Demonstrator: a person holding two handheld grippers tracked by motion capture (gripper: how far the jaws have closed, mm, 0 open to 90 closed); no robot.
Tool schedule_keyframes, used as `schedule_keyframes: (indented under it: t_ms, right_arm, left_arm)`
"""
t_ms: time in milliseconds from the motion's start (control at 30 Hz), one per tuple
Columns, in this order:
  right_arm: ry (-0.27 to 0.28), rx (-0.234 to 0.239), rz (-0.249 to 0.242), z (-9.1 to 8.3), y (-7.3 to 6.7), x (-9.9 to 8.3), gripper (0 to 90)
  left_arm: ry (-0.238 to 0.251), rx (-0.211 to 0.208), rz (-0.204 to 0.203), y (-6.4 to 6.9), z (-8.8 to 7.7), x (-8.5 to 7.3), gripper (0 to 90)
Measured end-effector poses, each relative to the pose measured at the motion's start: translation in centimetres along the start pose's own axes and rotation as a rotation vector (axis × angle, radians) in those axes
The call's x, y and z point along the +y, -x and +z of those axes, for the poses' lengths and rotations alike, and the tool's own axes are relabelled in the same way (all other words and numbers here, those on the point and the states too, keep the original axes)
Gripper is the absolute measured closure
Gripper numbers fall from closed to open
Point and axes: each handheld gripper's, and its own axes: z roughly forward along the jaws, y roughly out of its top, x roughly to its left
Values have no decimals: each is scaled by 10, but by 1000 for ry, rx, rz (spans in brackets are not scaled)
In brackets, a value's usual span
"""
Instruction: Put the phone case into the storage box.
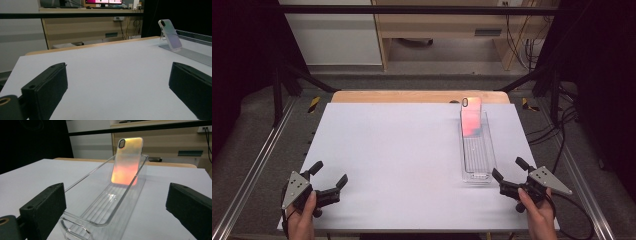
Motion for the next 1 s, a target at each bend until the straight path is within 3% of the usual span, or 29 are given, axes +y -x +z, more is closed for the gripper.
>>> schedule_keyframes:
  t_ms: [400, 700, 1000]
  right_arm:
    - [-4, 20, -2, 9, -6, -6, 32]
    - [-6, 30, -24, 12, -8, -9, 32]
    - [-35, 52, -66, 18, -11, -15, 31]
  left_arm:
    - [0, -2, -7, 2, -3, -3, 20]
    - [38, 13, -46, -1, -16, -6, 20]
    - [44, -23, -36, 1, -6, -5, 21]
